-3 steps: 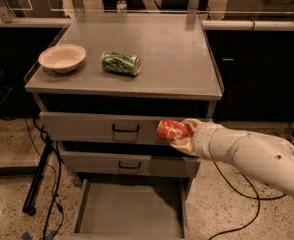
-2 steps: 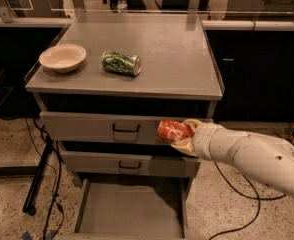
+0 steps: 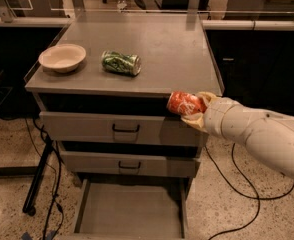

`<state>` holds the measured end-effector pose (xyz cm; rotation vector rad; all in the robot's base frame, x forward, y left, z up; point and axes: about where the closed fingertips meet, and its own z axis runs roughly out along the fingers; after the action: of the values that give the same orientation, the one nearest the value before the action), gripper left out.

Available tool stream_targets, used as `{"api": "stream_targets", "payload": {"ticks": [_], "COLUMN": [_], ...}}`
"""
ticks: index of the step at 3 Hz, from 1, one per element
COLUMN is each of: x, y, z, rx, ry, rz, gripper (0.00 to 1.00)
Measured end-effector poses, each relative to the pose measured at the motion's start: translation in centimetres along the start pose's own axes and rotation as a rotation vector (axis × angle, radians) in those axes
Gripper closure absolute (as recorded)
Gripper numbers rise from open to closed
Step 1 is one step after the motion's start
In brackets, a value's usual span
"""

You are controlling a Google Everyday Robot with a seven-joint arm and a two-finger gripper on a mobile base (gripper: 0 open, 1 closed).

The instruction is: Pick coke can from bottom drawer and place on counter

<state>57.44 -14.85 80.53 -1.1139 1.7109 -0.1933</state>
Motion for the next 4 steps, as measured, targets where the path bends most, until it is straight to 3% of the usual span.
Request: {"api": "stream_targets", "payload": {"ticks": [1,3,4], "x": [0.0,-4.7,-5.1], "y": [0.0,-7.3,-7.9], "z": [0.0,-3.7,-3.1], "rx": [0.000,0.154,0.144], "ry": [0.000,-0.067,-0.065], "rz": [0.000,-0.023,-0.027], "gripper": [1.00,1.00,1.00]}}
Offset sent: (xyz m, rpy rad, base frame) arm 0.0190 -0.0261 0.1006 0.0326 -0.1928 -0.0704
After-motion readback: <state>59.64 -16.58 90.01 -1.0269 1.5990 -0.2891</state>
